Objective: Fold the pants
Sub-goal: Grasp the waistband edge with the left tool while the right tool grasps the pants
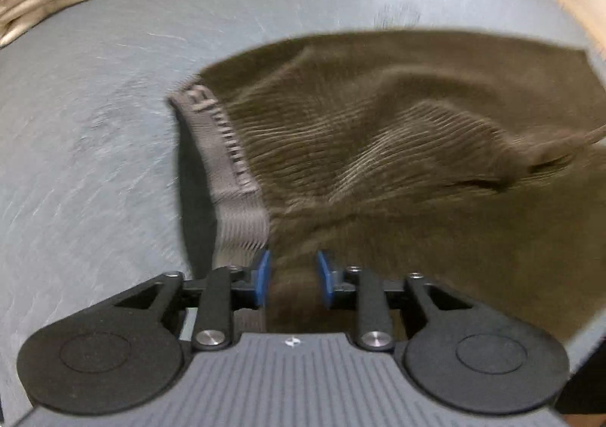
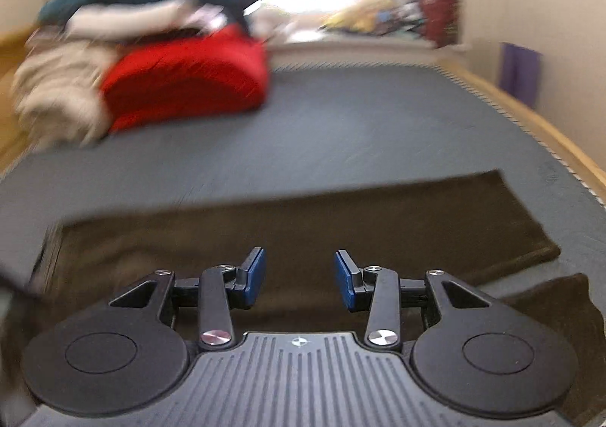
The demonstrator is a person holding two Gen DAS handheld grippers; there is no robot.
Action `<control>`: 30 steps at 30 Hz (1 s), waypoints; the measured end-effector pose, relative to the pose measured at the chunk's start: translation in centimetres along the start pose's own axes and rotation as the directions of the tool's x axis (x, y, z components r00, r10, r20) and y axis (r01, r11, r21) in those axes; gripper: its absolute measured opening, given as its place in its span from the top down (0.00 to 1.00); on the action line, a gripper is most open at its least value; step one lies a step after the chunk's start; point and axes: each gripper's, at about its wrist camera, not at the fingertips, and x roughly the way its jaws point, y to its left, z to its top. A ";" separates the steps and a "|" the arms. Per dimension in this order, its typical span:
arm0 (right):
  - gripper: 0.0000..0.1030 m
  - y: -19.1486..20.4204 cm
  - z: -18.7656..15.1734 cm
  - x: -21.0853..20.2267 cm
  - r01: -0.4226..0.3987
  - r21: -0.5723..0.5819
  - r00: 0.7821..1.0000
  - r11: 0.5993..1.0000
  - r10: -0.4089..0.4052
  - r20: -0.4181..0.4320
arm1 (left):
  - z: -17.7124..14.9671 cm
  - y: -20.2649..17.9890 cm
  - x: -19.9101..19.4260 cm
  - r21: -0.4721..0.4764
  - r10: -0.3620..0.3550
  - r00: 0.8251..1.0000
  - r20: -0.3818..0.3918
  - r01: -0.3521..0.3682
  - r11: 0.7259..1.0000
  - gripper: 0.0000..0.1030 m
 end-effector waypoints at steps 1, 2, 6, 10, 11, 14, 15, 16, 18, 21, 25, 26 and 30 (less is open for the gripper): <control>0.59 1.2 -0.8 -0.3 -0.035 -0.035 0.999 0.999 0.034 -0.039 | -0.4 1.0 -1.0 -0.021 -0.002 1.000 0.014 0.002 1.000 0.52; 0.59 2.2 -1.7 -0.3 -0.077 -0.068 0.994 0.995 0.072 -0.080 | -1.4 1.8 -2.0 -0.049 -0.002 1.000 0.031 0.004 0.999 0.44; 0.59 7.7 -5.0 -0.6 -0.202 -0.184 0.974 0.962 0.178 -0.140 | -4.9 3.9 -2.1 -0.187 -0.030 1.000 -0.001 0.029 0.982 0.41; 0.59 14.0 -8.8 0.2 -0.299 -0.401 0.947 0.866 0.219 -0.234 | -5.3 4.1 0.0 -0.208 -0.044 0.997 -0.056 0.031 0.978 0.30; 0.59 15.2 -9.6 0.6 -0.314 -0.428 0.940 0.847 0.215 -0.264 | -5.0 3.8 0.3 -0.180 -0.040 0.997 -0.063 0.028 0.983 0.23; 0.58 17.7 -11.6 1.7 -0.360 -0.491 0.919 0.793 0.211 -0.333 | -4.9 3.2 1.3 -0.107 0.009 0.997 -0.082 -0.018 0.994 0.22; 0.56 18.2 -12.3 2.2 -0.368 -0.519 0.917 0.772 0.207 -0.343 | -4.9 3.2 1.8 -0.099 0.018 0.995 -0.100 -0.027 0.995 0.22; 0.53 19.0 -13.2 2.4 -0.371 -0.555 0.916 0.744 0.198 -0.348 | -4.9 3.3 2.4 -0.100 0.017 0.993 -0.118 -0.029 0.995 0.22; 0.50 19.8 -14.2 2.2 -0.376 -0.609 0.917 0.699 0.185 -0.354 | -5.5 3.6 3.5 -0.098 0.013 0.988 -0.152 -0.028 0.995 0.22; 0.48 19.8 -14.2 2.6 -0.376 -0.625 0.918 0.684 0.182 -0.352 | -5.9 3.6 4.3 -0.067 0.009 0.984 -0.178 -0.022 0.997 0.27; 0.77 19.8 -13.5 2.6 -0.400 -0.615 0.905 0.679 0.186 -0.382 | -6.3 2.5 3.4 0.001 0.009 0.989 -0.144 -0.009 1.000 0.52; 0.80 20.1 -13.8 2.8 -0.411 -0.622 0.901 0.667 0.191 -0.390 | -6.5 2.2 3.1 0.029 0.015 0.991 -0.136 -0.011 1.000 0.55; 0.93 20.4 -14.4 2.2 -0.422 -0.686 0.903 0.592 0.206 -0.378 | -7.2 2.9 0.9 0.010 0.001 0.994 -0.110 0.000 1.000 0.60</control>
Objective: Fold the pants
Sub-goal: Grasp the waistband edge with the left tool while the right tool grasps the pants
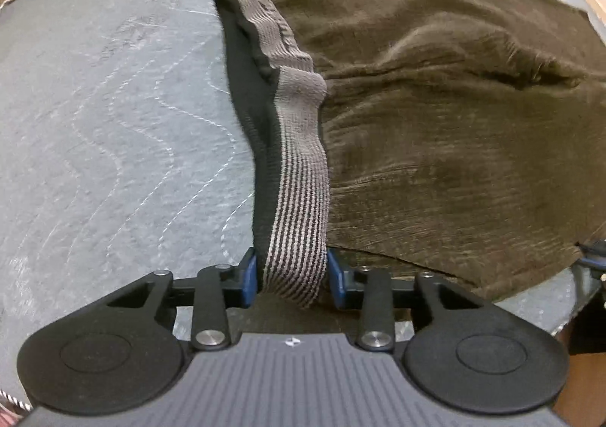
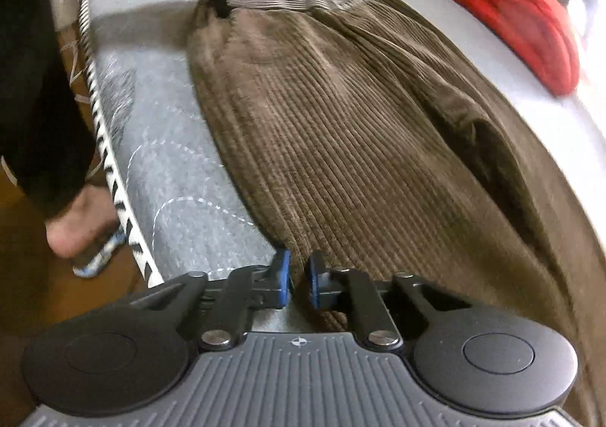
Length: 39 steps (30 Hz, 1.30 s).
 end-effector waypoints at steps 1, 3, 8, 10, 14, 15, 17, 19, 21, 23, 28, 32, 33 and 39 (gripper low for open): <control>0.93 -0.1 0.0 -0.5 -0.014 0.004 1.000 1.000 0.014 0.009 | -0.3 0.1 -0.6 -0.006 0.001 1.000 0.020 -0.001 1.000 0.60; 0.93 -0.2 0.0 -1.4 -0.017 0.008 0.999 1.000 0.017 0.035 | -0.6 0.1 -0.6 -0.003 0.006 0.999 0.041 -0.006 1.000 0.60; 0.87 -0.7 -0.3 -1.7 -0.018 0.085 1.000 0.996 0.017 0.006 | 0.4 -0.4 0.7 0.011 0.077 0.997 0.023 -0.077 0.997 0.31; 0.86 -2.0 -0.2 -3.0 -0.033 0.156 0.999 0.987 0.027 0.045 | 1.1 0.2 -1.3 -0.058 0.090 0.988 0.127 -0.084 0.995 0.30; 0.50 -6.1 -0.6 -5.9 -0.059 0.361 0.989 0.931 0.006 0.147 | 1.9 0.2 -2.7 -0.072 -0.009 0.974 0.226 0.026 0.997 0.40; 0.47 -6.9 -0.9 -6.0 -0.052 0.402 0.989 0.914 -0.010 0.150 | 2.0 -0.3 -2.4 -0.035 -0.041 0.975 0.220 0.050 0.998 0.42; 0.47 -7.9 -1.5 -5.2 -0.038 0.468 0.994 0.883 -0.014 0.106 | 1.9 -1.9 -1.0 0.068 -0.061 0.986 0.156 0.051 0.996 0.44; 0.48 -8.0 -2.3 -3.4 -0.036 0.480 0.999 0.876 0.020 0.037 | 1.1 -2.8 2.2 0.155 0.014 1.000 0.007 -0.015 0.988 0.45; 0.48 -7.2 -2.9 -1.9 0.004 0.412 0.999 0.911 0.017 -0.046 | 0.4 -3.3 3.7 0.240 0.104 0.994 -0.035 -0.092 0.966 0.43; 0.49 -7.0 -3.2 -1.6 0.029 0.393 0.998 0.919 -0.006 -0.061 | 1.0 -3.2 2.7 0.209 0.077 0.997 -0.002 -0.075 0.975 0.48; 0.49 -6.7 -3.6 -0.8 0.096 0.342 0.992 0.935 -0.062 -0.109 | 0.4 -3.4 3.5 0.235 0.004 0.998 -0.058 0.009 0.972 0.50; 0.51 -6.4 -2.6 -2.0 0.115 0.314 0.993 0.942 -0.097 -0.071 | 0.6 -4.5 2.1 0.286 0.027 1.000 0.004 -0.027 0.958 0.49; 0.51 -7.1 -2.2 -3.3 0.119 0.359 0.992 0.926 -0.121 -0.016 | 1.0 -4.3 1.2 0.262 0.003 0.999 0.045 -0.015 0.965 0.49; 0.48 -11.1 0.0 -11.6 0.205 0.514 0.908 0.833 -0.358 0.217 | 3.5 -2.6 -3.2 0.066 -0.045 0.950 0.310 0.026 0.997 0.38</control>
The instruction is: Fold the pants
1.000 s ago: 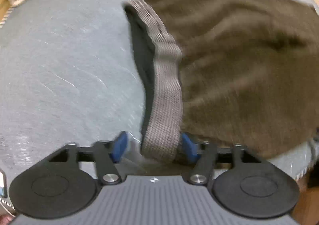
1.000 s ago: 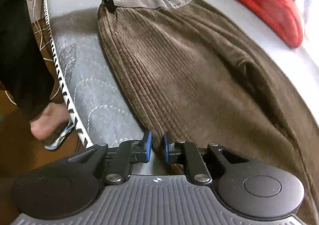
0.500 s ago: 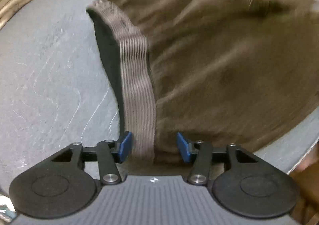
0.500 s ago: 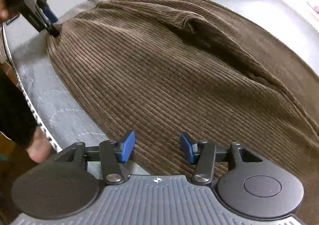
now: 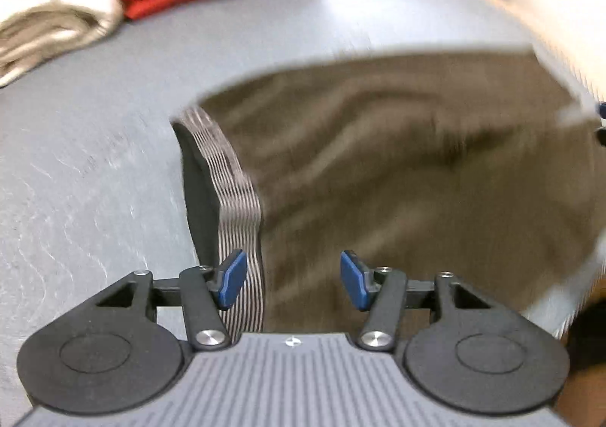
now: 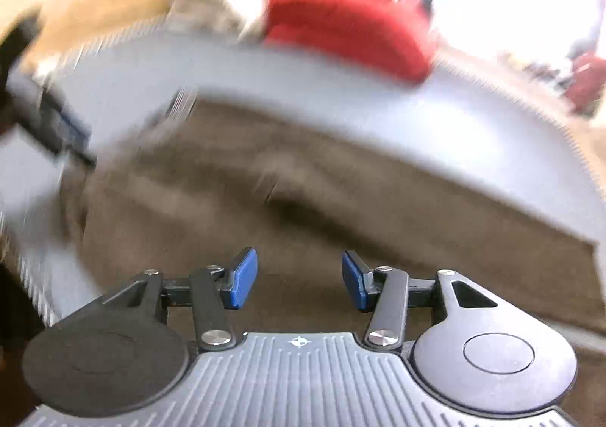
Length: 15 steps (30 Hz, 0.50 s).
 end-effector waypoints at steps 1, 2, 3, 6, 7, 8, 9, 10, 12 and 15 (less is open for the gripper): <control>0.48 -0.8 1.1 -1.0 0.029 0.032 0.998 0.999 -0.030 0.047 | 0.5 0.1 -0.2 -0.030 0.019 0.999 0.030 -0.018 0.999 0.34; 0.48 -1.5 2.1 -1.7 0.039 0.065 0.995 0.997 -0.045 0.084 | 0.9 0.0 -0.5 -0.047 0.028 0.998 0.060 -0.026 0.999 0.33; 0.47 -2.5 2.9 -2.4 0.041 0.094 0.992 0.995 -0.052 0.115 | 1.4 -0.3 -0.7 -0.054 0.033 0.995 0.099 -0.027 0.998 0.32; 0.42 -4.4 5.1 -3.6 0.060 0.135 0.976 0.989 -0.087 0.199 | 2.2 -1.7 -1.2 -0.039 0.033 0.986 0.162 -0.027 0.999 0.29; 0.39 -4.9 5.5 -3.7 0.076 0.138 0.969 0.987 -0.106 0.225 | 2.5 -2.1 -1.0 -0.033 0.044 0.984 0.171 -0.039 0.999 0.29; 0.38 -5.8 5.7 -3.7 0.091 0.138 0.962 0.986 -0.123 0.246 | 2.8 -2.7 -0.6 -0.029 0.056 0.983 0.174 -0.052 0.998 0.29; 0.38 -6.1 5.6 -3.5 0.110 0.134 0.955 0.985 -0.142 0.261 | 3.2 -3.2 -0.1 -0.026 0.063 0.983 0.171 -0.059 0.998 0.29; 0.38 -6.6 4.9 -2.7 0.141 0.133 0.949 0.981 -0.172 0.265 | 3.6 -3.5 0.2 -0.029 0.064 0.984 0.166 -0.060 0.998 0.29; 0.38 -7.9 3.7 -1.8 0.197 0.182 0.948 0.963 -0.235 0.213 | 4.2 -3.4 0.1 -0.040 0.066 0.983 0.170 -0.060 0.997 0.29; 0.43 -9.9 4.2 -0.8 0.192 0.345 0.951 0.919 -0.261 0.166 | 5.1 -3.8 0.1 -0.054 0.096 0.982 0.165 -0.088 0.995 0.34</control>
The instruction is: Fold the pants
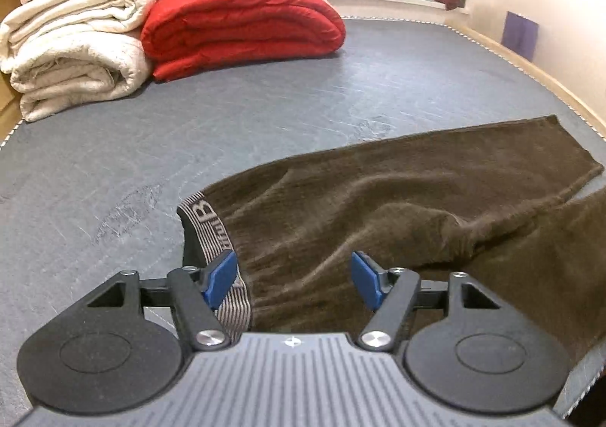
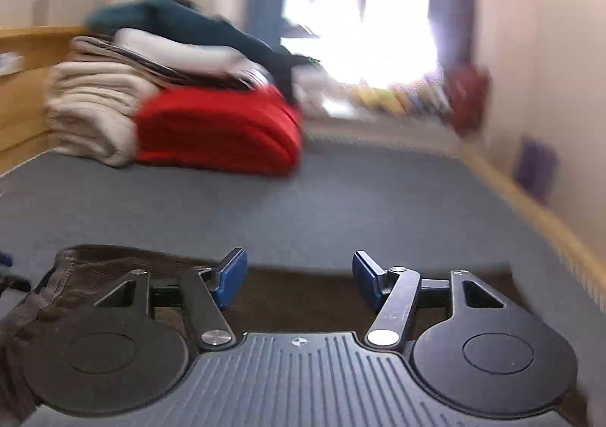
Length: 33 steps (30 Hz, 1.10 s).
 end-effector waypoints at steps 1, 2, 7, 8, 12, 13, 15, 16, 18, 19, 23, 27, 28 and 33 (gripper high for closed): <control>0.43 -0.2 0.5 0.3 -0.003 0.043 1.000 0.999 0.002 0.019 | 0.5 0.1 0.4 -0.018 0.002 1.000 -0.003 -0.002 1.000 0.44; 0.43 -0.5 0.8 0.5 0.000 0.072 0.999 0.997 -0.002 0.032 | 0.9 0.1 0.7 -0.041 -0.004 1.000 -0.008 0.004 0.999 0.65; 0.42 -1.8 1.0 2.5 -0.003 0.195 0.999 0.981 0.010 -0.033 | 3.2 -0.1 3.3 -0.040 -0.019 0.999 -0.039 0.017 0.999 1.00; 0.42 -2.0 1.0 2.9 -0.010 0.212 0.999 0.977 0.018 -0.038 | 3.7 -0.1 3.9 -0.049 -0.021 0.999 -0.044 0.019 0.999 1.00; 0.48 -2.3 1.6 4.4 0.017 0.203 0.998 0.979 -0.006 -0.057 | 5.4 -0.5 7.0 -0.024 -0.058 0.996 -0.062 0.057 0.998 0.99; 0.53 -2.6 1.7 4.5 0.013 0.223 0.998 0.975 0.001 -0.061 | 5.8 -0.7 8.3 0.012 -0.059 0.996 -0.069 0.060 0.998 0.99; 0.57 -3.1 1.8 4.7 -0.010 0.248 0.998 0.969 0.026 -0.062 | 6.8 -0.6 10.9 0.059 -0.032 0.996 -0.083 0.037 0.998 0.98; 0.59 -3.2 1.9 4.8 -0.008 0.239 0.998 0.971 0.024 -0.064 | 7.3 -0.3 12.3 0.060 -0.009 0.997 -0.079 0.014 0.998 0.98; 0.60 -3.4 1.8 5.2 0.000 0.215 0.997 0.977 0.016 -0.074 | 8.1 0.5 14.7 0.038 0.027 0.998 -0.065 -0.024 0.999 0.96; 0.60 -3.5 1.8 5.5 -0.003 0.207 0.996 0.978 0.022 -0.091 | 8.3 0.9 15.7 0.014 0.035 0.997 -0.065 -0.034 0.999 0.93; 0.59 -4.0 0.1 7.4 -0.002 0.202 0.968 0.979 0.053 -0.244 | 8.9 2.2 20.0 -0.039 0.069 0.993 -0.093 -0.073 0.997 0.48; 0.59 -4.8 -1.9 9.2 0.029 0.251 0.915 0.968 0.075 -0.396 | 9.7 3.1 23.3 -0.032 0.076 0.989 -0.123 -0.081 0.996 0.35; 0.59 -4.9 -2.1 9.3 0.038 0.248 0.910 0.968 0.069 -0.408 | 9.8 3.4 23.9 -0.045 0.074 0.989 -0.130 -0.081 0.996 0.34; 0.59 -4.1 -2.1 9.5 0.037 0.219 0.913 0.975 0.057 -0.405 | 9.5 3.3 25.5 -0.047 0.041 0.987 -0.159 -0.049 0.998 0.34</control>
